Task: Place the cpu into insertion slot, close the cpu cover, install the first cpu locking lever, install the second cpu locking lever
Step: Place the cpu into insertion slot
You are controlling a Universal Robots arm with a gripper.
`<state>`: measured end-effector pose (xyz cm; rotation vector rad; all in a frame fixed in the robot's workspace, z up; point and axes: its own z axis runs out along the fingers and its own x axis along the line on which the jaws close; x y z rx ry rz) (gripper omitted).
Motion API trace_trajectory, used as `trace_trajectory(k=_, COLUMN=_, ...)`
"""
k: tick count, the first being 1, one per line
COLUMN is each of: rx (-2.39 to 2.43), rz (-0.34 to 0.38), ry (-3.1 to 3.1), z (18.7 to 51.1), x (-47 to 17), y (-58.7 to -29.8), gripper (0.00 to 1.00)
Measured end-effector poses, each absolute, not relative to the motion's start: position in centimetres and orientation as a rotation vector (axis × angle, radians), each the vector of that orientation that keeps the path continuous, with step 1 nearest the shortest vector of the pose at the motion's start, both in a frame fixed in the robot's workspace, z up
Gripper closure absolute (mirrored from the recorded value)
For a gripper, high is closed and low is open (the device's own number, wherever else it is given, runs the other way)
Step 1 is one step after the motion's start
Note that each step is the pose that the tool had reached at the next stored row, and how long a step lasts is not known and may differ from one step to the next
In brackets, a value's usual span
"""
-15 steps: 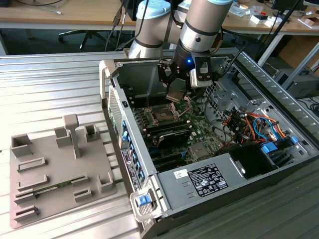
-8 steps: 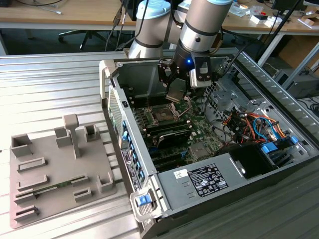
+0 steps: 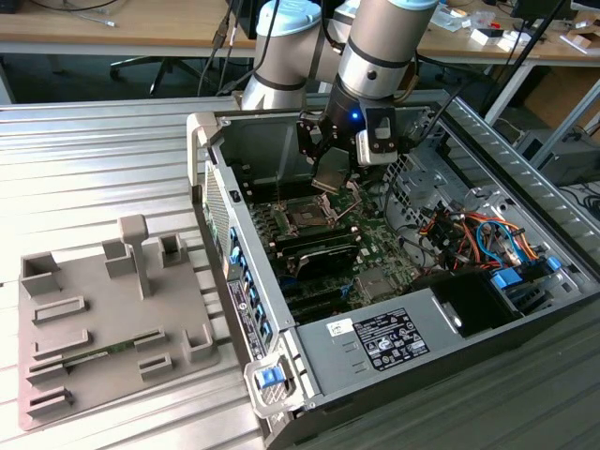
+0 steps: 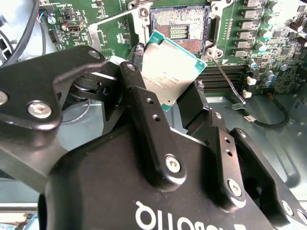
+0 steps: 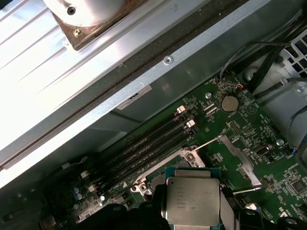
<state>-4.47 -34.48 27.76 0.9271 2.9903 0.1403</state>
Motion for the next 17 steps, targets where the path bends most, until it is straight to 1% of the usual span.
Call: trace_trajectory(k=17, rx=0.945, rz=0.14, ry=2.984, z=27.65, x=-4.46, y=-34.48, gripper=0.45)
